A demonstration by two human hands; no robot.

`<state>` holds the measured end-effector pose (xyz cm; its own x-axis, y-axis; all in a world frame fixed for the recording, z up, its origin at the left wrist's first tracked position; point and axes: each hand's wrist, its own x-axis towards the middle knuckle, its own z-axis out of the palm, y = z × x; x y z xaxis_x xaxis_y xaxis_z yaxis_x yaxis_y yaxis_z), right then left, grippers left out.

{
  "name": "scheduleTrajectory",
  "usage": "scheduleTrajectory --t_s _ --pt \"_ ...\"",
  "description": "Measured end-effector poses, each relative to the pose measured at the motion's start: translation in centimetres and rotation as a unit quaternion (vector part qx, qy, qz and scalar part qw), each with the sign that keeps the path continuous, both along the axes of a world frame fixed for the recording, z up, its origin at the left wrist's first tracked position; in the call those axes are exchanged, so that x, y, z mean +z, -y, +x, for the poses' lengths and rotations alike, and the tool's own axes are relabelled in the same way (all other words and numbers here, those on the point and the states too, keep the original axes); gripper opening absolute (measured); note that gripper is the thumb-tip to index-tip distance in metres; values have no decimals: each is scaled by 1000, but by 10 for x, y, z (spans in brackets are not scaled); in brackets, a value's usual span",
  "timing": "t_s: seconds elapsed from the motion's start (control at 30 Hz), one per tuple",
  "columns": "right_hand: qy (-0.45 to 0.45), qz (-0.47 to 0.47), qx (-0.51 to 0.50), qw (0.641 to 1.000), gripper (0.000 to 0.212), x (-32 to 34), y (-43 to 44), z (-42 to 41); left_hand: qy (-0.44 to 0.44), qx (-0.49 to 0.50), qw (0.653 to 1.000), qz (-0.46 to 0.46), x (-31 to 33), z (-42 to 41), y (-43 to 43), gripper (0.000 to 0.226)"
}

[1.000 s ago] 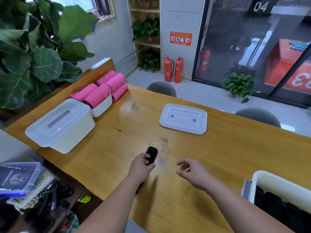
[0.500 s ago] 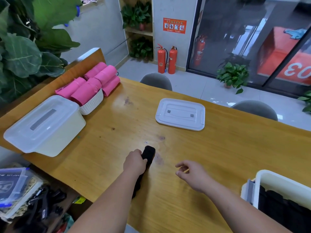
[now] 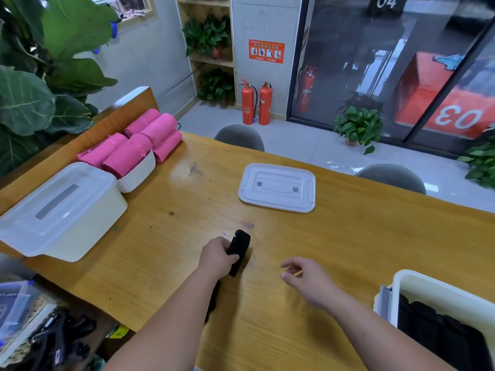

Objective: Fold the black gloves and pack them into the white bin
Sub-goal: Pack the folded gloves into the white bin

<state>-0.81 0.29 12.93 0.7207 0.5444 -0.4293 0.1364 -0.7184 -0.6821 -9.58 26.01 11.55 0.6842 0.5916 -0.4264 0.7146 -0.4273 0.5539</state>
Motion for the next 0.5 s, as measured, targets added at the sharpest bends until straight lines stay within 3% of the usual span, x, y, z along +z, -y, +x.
scheduleTrajectory --t_s 0.27,0.5 --pt "-15 43 -63 997 15 21 17 5 127 32 964 -234 34 7 45 40" --pt "-47 130 -141 980 21 44 45 0 163 -14 924 -346 54 15 92 47"
